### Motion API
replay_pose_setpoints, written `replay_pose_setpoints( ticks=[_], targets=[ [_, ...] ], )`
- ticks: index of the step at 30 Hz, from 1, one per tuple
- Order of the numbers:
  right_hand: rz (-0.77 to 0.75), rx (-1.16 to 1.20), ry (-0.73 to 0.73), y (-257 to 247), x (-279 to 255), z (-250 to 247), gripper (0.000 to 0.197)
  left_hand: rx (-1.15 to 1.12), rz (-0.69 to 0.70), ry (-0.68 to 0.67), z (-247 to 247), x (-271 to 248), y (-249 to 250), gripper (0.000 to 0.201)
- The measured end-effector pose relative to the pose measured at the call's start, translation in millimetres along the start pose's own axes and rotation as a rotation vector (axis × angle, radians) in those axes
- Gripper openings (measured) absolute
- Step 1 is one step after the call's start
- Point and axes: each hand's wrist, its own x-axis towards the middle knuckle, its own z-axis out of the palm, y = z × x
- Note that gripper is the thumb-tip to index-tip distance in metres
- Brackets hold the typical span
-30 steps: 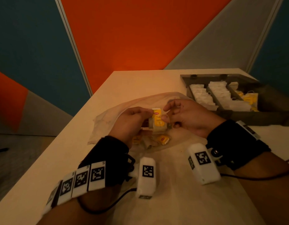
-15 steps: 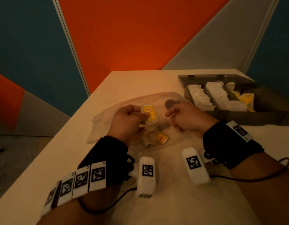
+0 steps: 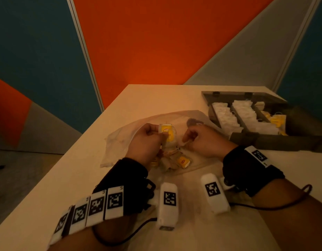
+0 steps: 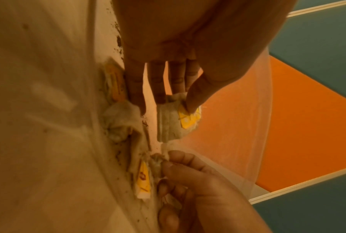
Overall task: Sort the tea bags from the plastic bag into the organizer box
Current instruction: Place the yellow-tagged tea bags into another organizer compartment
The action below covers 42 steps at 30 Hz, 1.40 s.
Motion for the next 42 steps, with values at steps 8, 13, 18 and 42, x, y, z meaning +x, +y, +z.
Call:
replay_pose_setpoints(
  ticks=[8, 13, 18, 42],
  targets=[
    [0.228, 1.152, -0.229, -4.9, -4.5, -14.7, 0.026, 0.009, 0.069, -0.150, 2.1, -3.6, -0.6, 0.004],
    [0.180, 1.090, -0.331, -7.7, -9.2, -8.1, 0.033, -0.026, 0.101, -0.271, 1.5, -6.1, -1.1, 0.003],
    [0.136, 1.067, -0.350, -9.0, -9.7, -5.5, 0.033, -0.029, 0.119, -0.295, 1.0, -6.1, -3.7, 0.005],
    [0.120, 0.628, 0.012, -7.3, -11.9, -3.7, 0.012, -0.100, 0.121, -0.140, -0.4, -2.2, -0.8, 0.011]
  ],
)
